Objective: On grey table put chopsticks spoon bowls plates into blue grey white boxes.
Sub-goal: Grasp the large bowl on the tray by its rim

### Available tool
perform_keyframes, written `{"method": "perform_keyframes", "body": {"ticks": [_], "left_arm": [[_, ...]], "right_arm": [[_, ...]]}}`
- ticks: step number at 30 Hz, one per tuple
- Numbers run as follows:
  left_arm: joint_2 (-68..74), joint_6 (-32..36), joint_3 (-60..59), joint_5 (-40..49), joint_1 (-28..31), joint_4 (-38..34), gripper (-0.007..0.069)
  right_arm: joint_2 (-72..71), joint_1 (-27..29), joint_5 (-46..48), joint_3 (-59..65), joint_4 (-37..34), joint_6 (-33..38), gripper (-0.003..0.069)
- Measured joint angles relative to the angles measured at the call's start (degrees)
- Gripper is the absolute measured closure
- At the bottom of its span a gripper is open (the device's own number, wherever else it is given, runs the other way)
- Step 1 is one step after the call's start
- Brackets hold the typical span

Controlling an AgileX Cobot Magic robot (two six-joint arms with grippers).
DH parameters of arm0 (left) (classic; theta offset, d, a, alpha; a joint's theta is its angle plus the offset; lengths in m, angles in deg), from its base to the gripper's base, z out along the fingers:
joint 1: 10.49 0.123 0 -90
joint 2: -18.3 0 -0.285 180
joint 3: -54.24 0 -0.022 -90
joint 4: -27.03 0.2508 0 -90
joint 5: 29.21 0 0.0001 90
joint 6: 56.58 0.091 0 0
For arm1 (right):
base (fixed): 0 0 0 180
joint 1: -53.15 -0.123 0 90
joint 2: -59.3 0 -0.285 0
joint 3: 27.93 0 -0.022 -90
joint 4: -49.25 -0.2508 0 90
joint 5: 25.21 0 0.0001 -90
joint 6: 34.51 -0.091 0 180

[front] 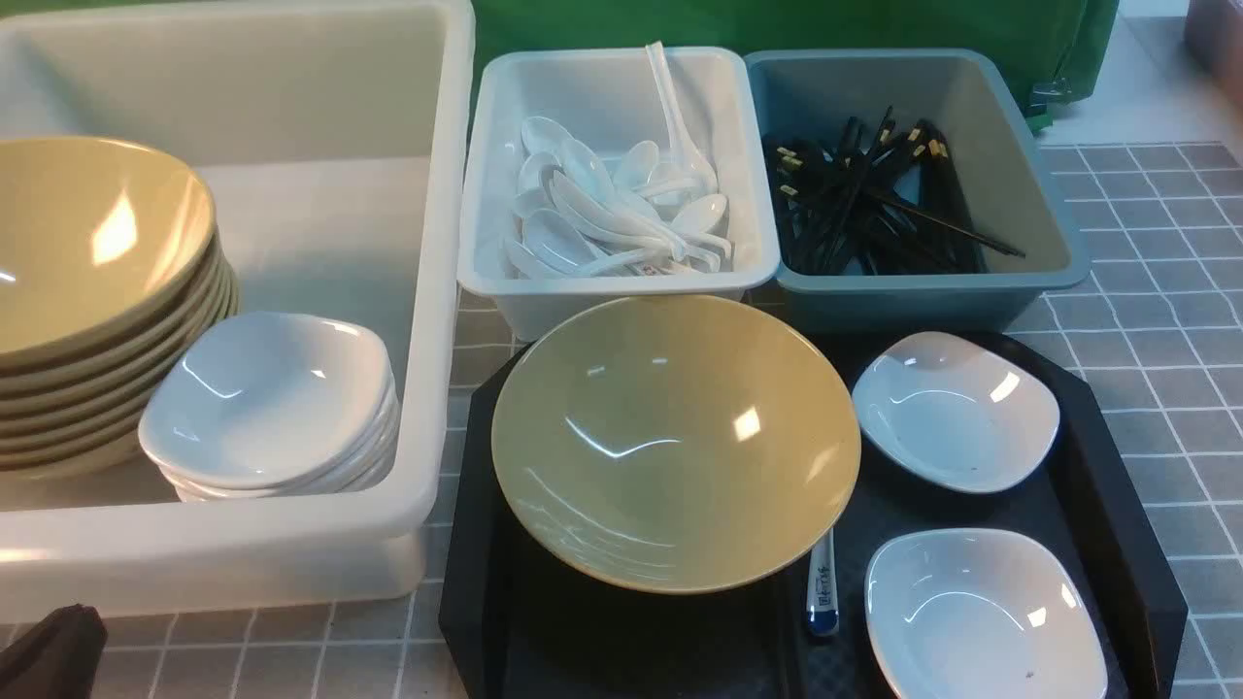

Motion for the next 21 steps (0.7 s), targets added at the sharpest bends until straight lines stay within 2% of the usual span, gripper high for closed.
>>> {"method": "perform_keyframes", "body": {"ticks": [21], "left_arm": [[0.0, 0.8, 0.0, -0.3, 0.0, 1.5, 0.0633]], "right_arm": [[0.0, 0.0, 0.0, 0.0, 0.0, 0.0, 0.0421]]}}
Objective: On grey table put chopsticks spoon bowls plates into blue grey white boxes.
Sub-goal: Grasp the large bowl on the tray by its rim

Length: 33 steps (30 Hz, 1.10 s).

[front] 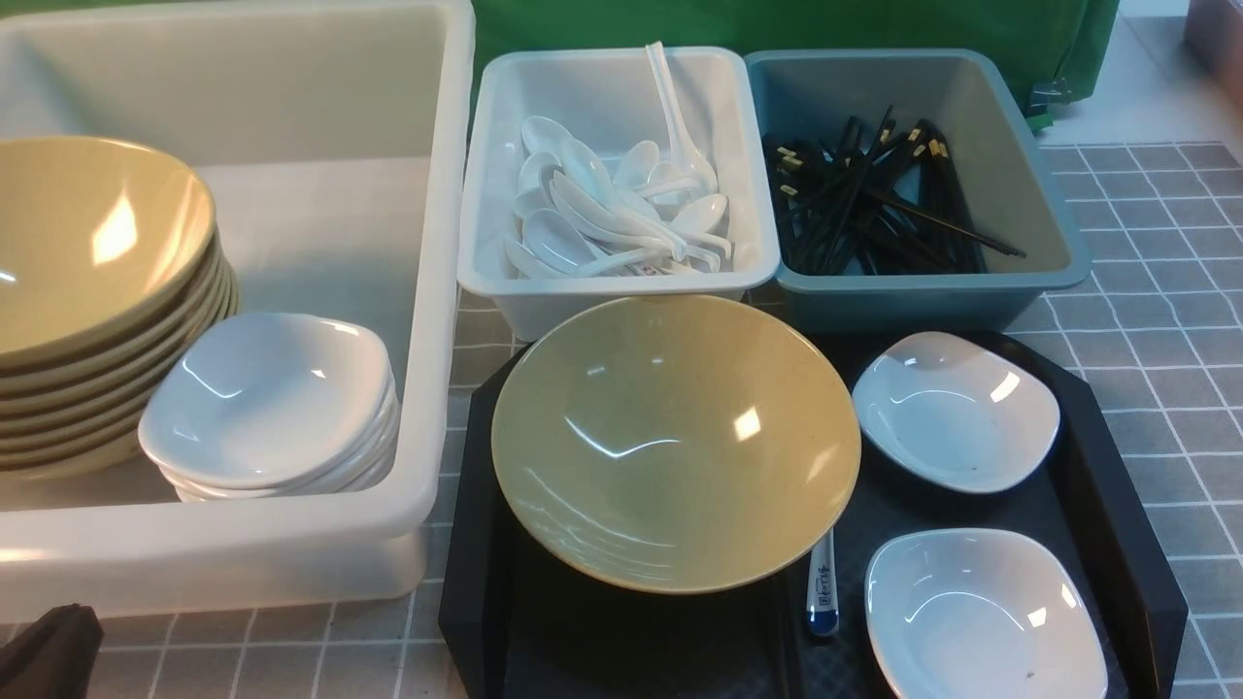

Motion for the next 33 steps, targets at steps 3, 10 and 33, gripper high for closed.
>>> {"method": "perform_keyframes", "body": {"ticks": [3, 10, 33], "left_arm": [[0.0, 0.1, 0.0, -0.1, 0.0, 0.5, 0.0633], [0.0, 0.3, 0.0, -0.5, 0.0, 0.5, 0.0633], [0.0, -16.7, 2.2, -51.0, 0.0, -1.5, 0.0633]], "right_arm": [[0.0, 0.0, 0.0, 0.0, 0.0, 0.0, 0.0421], [0.0, 0.0, -0.1, 0.0, 0.0, 0.0, 0.0421], [0.0, 0.0, -61.8, -1.0, -1.3, -22.4, 0.0421]]}}
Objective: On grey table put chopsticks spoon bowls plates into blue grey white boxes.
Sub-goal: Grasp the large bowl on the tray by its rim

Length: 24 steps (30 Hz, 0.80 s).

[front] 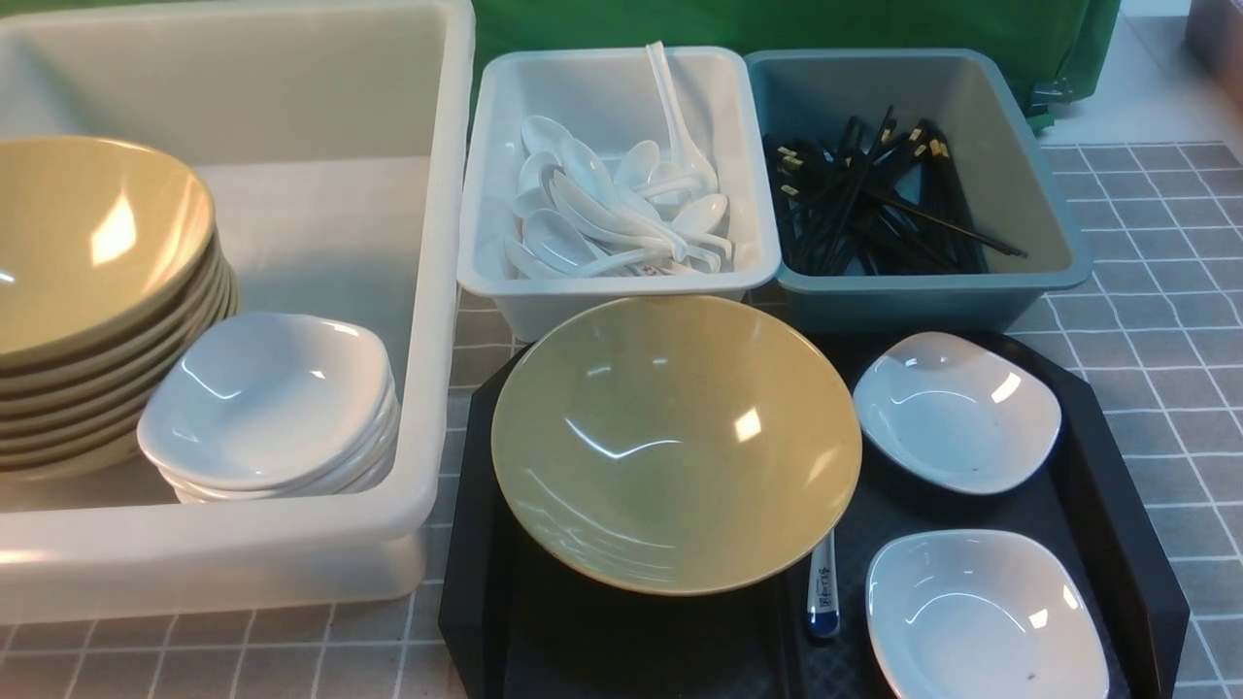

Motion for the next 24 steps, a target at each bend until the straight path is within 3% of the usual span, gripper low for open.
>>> {"method": "perform_keyframes", "body": {"ticks": [4, 6, 11, 13, 14, 18, 24], "left_arm": [[5.3, 2.0, 14.9, 14.5, 0.0, 0.1, 0.0633], [11.4, 5.9, 23.0, 19.7, 0.0, 0.7, 0.0633], [27.2, 10.2, 34.7, 24.0, 0.0, 1.6, 0.0633], [37.2, 10.8, 42.9, 34.8, -0.1, 2.7, 0.0633], [37.8, 10.9, 43.6, 36.0, -0.2, 2.7, 0.0633], [51.1, 14.4, 59.4, 64.4, -3.8, -0.2, 0.0633], [63.3, 23.3, 70.1, 80.7, -12.7, -9.6, 0.0633]], "right_arm": [[1.5, 0.1, 12.5, -8.5, -0.1, 3.3, 0.0439], [4.8, 0.1, 20.5, -14.4, -0.1, 5.0, 0.0487], [14.7, 0.1, 37.1, -23.4, 0.0, 8.4, 0.0596], [20.9, 0.1, 47.1, -26.7, 0.0, 9.9, 0.0624], [21.8, 0.1, 47.7, -26.9, 0.0, 9.9, 0.0624], [29.0, 0.1, 66.5, -28.0, 0.1, 12.7, 0.0625], [33.3, 0.1, 82.6, -27.8, -0.9, 21.9, 0.0625]]}}
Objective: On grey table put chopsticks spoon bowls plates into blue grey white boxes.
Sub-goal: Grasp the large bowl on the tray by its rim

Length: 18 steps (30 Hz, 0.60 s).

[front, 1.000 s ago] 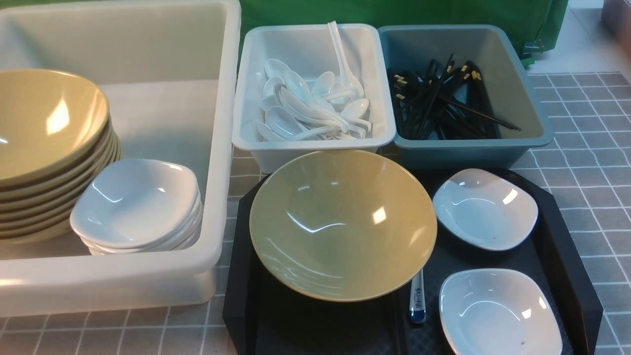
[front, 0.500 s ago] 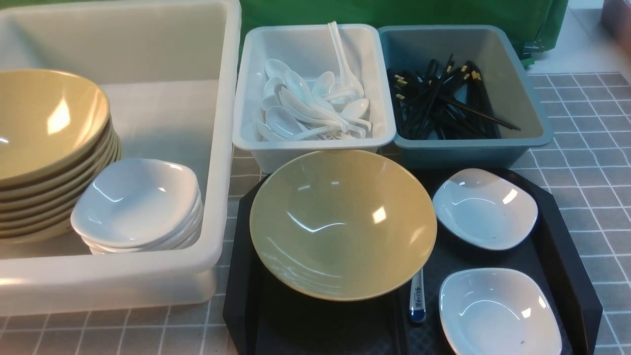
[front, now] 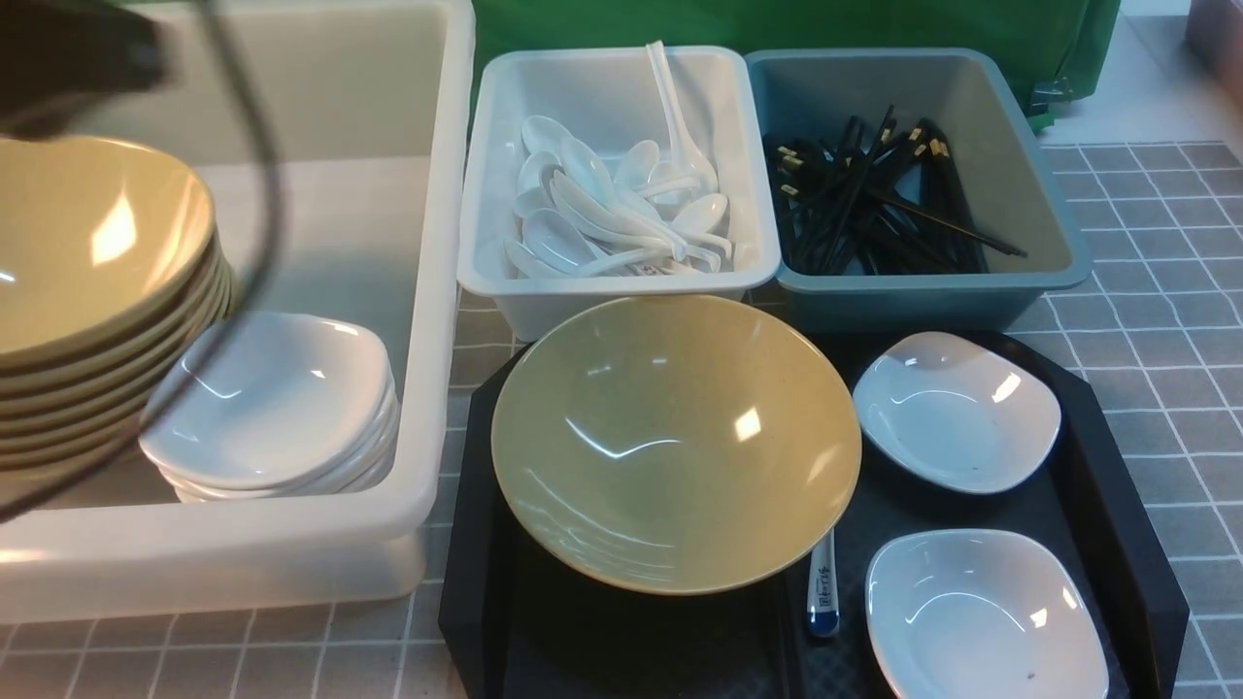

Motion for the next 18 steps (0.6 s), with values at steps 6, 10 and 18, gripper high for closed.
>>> {"method": "perform_keyframes", "body": {"ticks": [6, 10, 18], "left_arm": [[17.4, 4.6, 8.6, 6.2, -15.0, -1.0, 0.062], [25.7, 2.1, 12.2, 7.2, -21.5, 6.2, 0.0547], [37.3, -6.6, 16.6, 7.5, -26.4, 21.9, 0.0234]], "right_arm": [[0.5, -1.4, -3.7, 2.1, -5.2, 3.6, 0.0625], [0.5, -3.4, -4.8, 2.7, -5.4, 3.8, 0.0625], [0.5, -4.6, -4.8, 2.7, -6.0, 3.9, 0.0625]]}}
